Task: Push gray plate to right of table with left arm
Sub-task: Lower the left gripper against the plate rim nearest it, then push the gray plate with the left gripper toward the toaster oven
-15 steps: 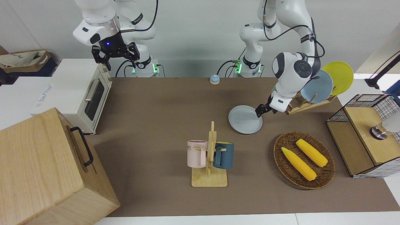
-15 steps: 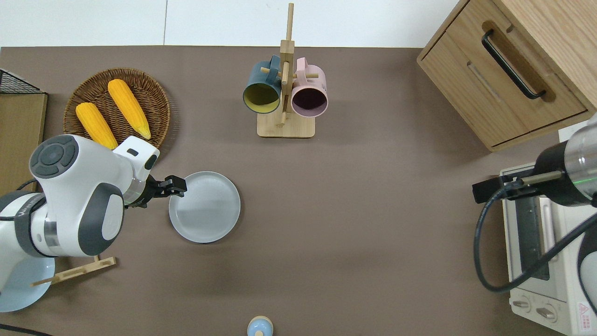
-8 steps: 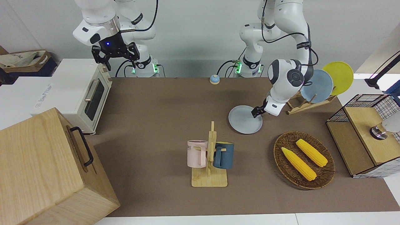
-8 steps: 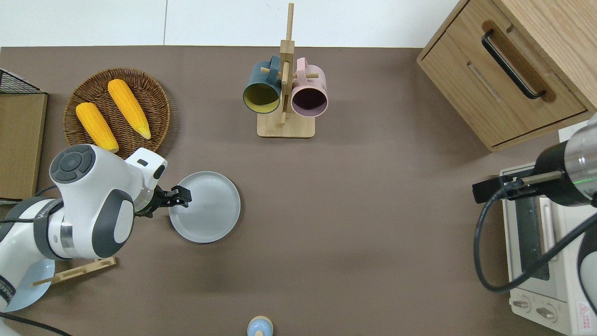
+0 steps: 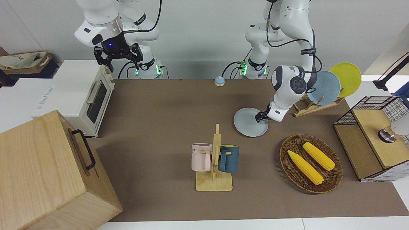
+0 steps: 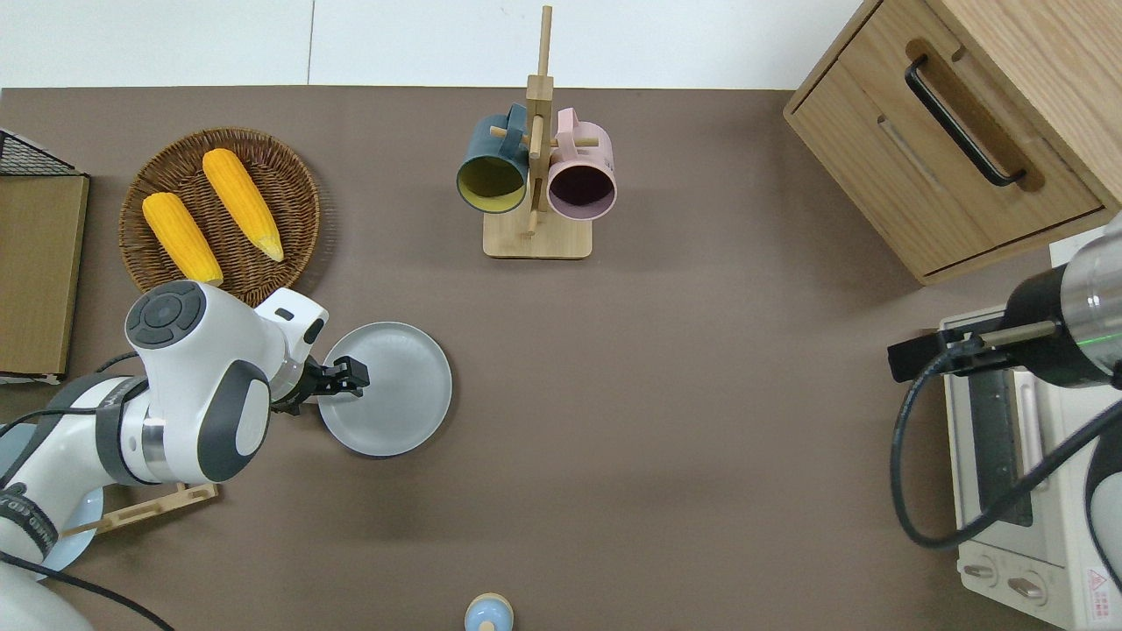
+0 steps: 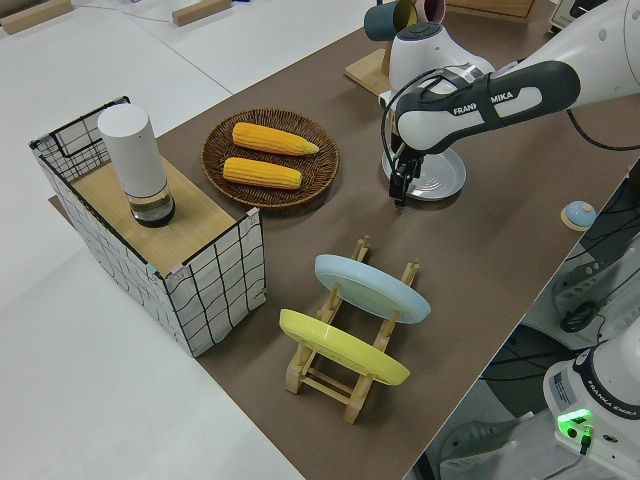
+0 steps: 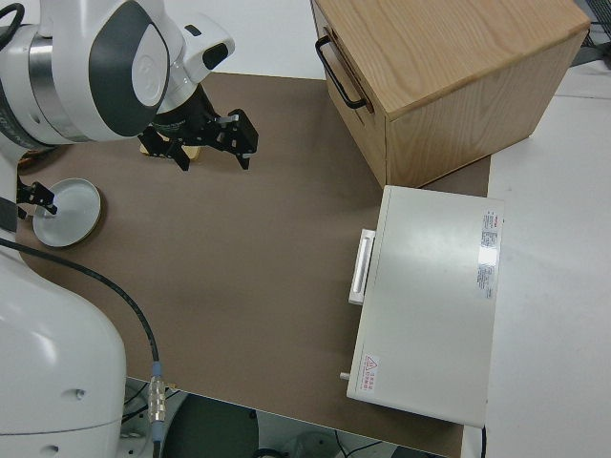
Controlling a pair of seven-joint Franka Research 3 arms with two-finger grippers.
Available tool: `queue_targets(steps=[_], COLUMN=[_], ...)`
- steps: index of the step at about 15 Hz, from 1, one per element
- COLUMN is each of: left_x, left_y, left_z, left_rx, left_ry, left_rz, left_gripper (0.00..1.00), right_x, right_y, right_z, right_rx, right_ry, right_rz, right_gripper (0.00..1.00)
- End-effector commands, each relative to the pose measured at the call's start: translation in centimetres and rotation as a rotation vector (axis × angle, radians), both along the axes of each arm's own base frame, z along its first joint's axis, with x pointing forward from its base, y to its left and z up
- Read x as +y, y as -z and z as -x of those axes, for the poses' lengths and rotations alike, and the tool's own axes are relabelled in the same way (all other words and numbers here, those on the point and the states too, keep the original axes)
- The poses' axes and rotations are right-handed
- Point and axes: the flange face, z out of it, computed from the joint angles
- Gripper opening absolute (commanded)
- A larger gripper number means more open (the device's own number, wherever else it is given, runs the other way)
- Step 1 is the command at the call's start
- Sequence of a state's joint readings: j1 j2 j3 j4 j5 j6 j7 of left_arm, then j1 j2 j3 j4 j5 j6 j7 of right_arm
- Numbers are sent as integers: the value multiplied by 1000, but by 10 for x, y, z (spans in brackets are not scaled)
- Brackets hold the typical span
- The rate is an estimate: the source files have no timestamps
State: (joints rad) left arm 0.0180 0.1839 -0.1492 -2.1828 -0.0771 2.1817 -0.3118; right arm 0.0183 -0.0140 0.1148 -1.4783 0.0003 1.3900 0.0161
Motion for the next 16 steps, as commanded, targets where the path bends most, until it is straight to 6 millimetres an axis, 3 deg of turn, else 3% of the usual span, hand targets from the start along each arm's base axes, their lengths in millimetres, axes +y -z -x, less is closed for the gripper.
queue_targets(steps=[1, 2, 3, 12, 14, 16], left_x=[-4, -6, -7, -13, -30, -33], left_y=[-2, -3, -4, -2, 6, 2], left_z=[5, 5, 5, 5, 6, 4], left_rx=[-9, -8, -9, -6, 2, -5], left_ry=[-14, -45, -62, -55, -32, -51], left_rz=[-9, -16, -19, -21, -22, -24], left_gripper=[267, 101, 5, 0, 0, 0], right_x=[-1, -2, -1, -2, -2, -2], right_y=[-4, -4, -4, -4, -4, -4], right_z=[3, 3, 3, 3, 3, 3], right_rx=[5, 5, 5, 5, 4, 5], right_ry=[15, 17, 15, 17, 17, 17], right_rz=[-4, -4, -4, -4, -2, -4], right_gripper=[983, 983, 983, 983, 983, 983])
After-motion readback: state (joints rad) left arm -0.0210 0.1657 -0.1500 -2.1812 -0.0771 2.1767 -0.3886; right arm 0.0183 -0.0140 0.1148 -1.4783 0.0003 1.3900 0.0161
